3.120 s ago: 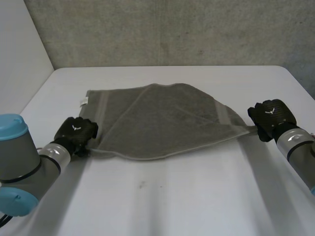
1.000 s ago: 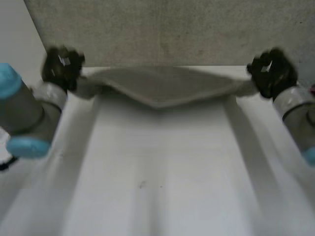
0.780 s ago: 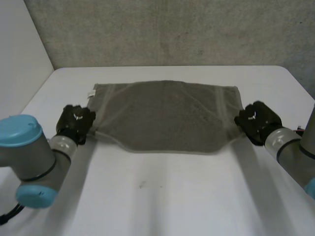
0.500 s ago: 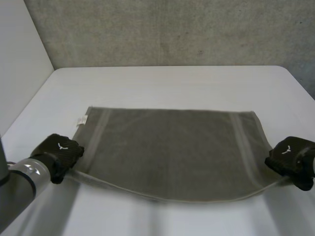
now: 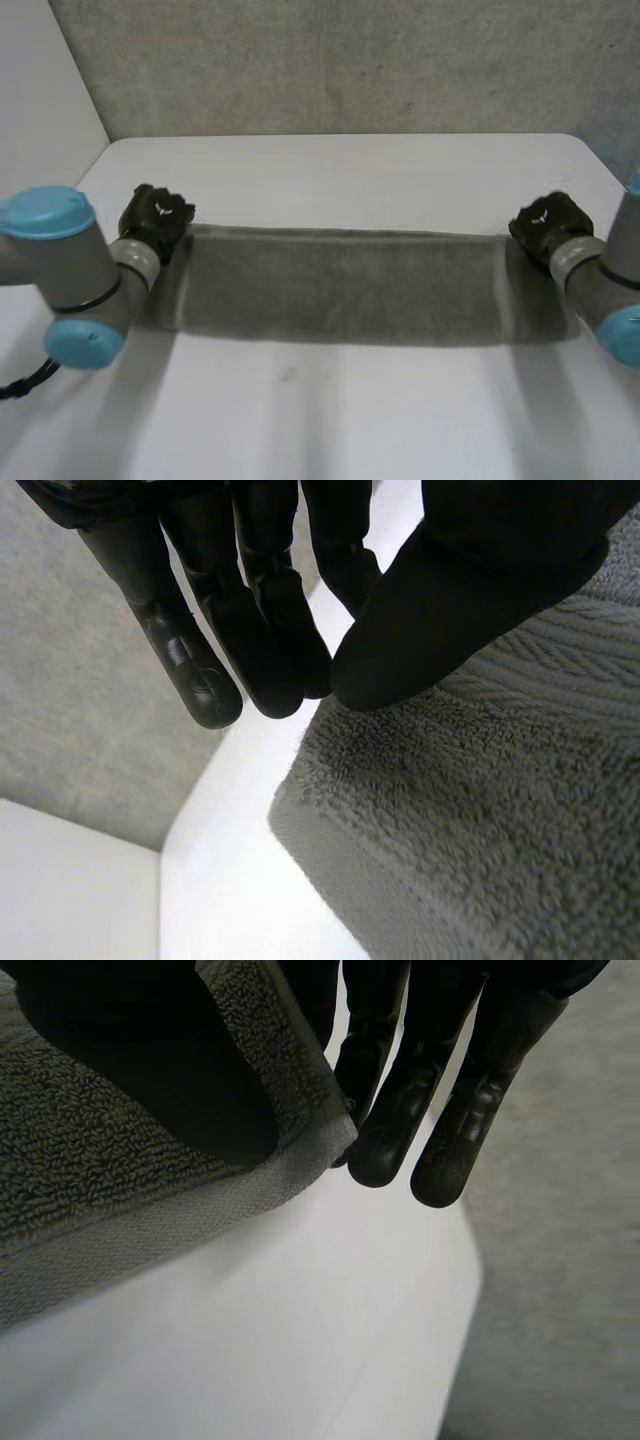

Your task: Fold the towel.

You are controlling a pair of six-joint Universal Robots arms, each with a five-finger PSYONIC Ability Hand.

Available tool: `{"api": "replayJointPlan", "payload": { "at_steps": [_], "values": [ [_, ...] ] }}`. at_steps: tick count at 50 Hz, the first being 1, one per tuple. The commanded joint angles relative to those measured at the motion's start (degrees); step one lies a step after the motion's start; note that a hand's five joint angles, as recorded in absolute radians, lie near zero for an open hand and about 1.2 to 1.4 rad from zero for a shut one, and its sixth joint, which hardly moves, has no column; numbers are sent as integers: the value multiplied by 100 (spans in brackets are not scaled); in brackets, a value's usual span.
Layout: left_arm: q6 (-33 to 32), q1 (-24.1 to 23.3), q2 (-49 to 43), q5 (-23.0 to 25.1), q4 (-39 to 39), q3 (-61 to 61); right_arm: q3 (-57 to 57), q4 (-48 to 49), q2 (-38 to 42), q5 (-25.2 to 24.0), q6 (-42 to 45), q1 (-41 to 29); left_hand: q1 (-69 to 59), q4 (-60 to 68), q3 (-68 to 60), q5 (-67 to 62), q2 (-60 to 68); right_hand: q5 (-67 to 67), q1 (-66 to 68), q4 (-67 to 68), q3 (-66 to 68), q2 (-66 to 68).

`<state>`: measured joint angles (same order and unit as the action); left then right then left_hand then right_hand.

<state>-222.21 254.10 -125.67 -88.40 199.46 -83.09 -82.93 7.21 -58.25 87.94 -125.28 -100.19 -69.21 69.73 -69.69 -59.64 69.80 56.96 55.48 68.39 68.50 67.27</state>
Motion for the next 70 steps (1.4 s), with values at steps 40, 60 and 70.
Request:
{"api": "replayJointPlan", "payload": {
  "at_steps": [40, 60, 70],
  "values": [
    [2014, -273, 1344, 34, 963, -1683, -1488, -792, -1119, -1393, -1692, 789, 5921, -5973, 5969, 5964, -5980, -3504, -2356, -3646, -3658, -3534],
    [2023, -264, 1344, 25, 1078, -1763, -1595, 570, -582, -772, -1017, 1493, 5921, -5973, 5969, 5964, -5980, 1304, 2452, 1161, 1150, 1273],
    [2023, -273, 1361, 16, 1078, -1781, -1349, 720, -661, -418, -795, 1915, 5921, -5973, 5969, 5964, -5980, 1304, 2452, 1161, 1150, 1273]
  ]
}}
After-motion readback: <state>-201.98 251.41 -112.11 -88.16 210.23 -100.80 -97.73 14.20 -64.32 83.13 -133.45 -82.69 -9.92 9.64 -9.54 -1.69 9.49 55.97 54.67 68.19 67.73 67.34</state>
